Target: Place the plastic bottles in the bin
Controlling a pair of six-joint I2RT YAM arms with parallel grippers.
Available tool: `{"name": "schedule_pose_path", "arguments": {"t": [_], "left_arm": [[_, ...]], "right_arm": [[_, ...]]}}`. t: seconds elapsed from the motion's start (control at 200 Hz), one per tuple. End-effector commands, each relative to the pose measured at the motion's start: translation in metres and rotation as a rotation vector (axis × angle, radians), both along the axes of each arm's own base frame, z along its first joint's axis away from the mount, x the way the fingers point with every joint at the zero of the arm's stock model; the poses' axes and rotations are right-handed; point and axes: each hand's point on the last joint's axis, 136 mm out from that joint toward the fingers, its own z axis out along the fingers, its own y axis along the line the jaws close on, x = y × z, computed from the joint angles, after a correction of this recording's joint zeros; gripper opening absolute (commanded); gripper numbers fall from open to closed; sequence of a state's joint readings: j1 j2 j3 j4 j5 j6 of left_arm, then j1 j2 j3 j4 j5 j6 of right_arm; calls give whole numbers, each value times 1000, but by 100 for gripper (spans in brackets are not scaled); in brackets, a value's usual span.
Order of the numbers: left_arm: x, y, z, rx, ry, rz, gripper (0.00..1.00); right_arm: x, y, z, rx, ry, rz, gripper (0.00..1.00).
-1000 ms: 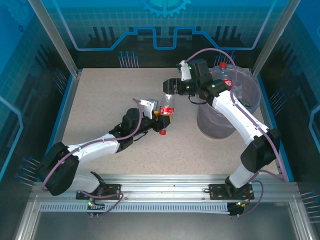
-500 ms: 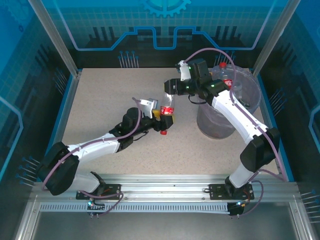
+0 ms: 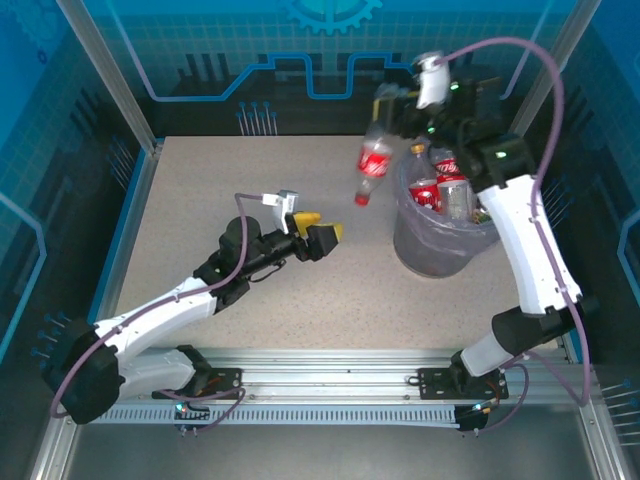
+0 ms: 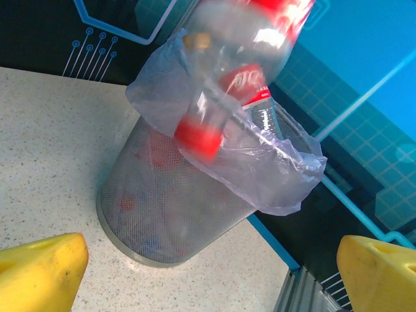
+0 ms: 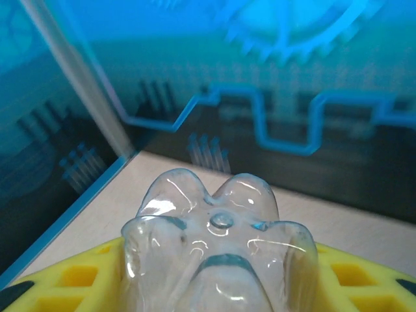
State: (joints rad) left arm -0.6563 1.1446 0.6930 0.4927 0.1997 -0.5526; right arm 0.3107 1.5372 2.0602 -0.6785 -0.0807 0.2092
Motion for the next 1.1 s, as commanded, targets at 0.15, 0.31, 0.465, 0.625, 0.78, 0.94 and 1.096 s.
{"name": "schedule_pose_path", "arguments": {"t": [0.15,0.31,0.465,0.625,0.78,0.94,1.096], "left_arm": [[8,-19,2,-14,104,-52,99],[28,-50,15,-17,133,-72,99],[52,-85,21,-25,148,-96,99],[74,-117,19,-10,152,-105,99],[97,-134,-4,39,186,-70,99],[108,-150,-17,50,212,-85,99],[114,-156,-32,72,241,-82,99]], "right_arm": [[-56,-137,68,-158,-162,-404,36],[-66,-194,50,-200,-114,-572,36],[-54,-222,8,-216,-18,-623,36],[-33,-227,-37,-225,85,-579,36],[-21,-225,-73,-250,175,-538,36],[-16,-221,-110,-300,285,-491,36],[-11,-210,-142,-313,378,-432,37]]}}
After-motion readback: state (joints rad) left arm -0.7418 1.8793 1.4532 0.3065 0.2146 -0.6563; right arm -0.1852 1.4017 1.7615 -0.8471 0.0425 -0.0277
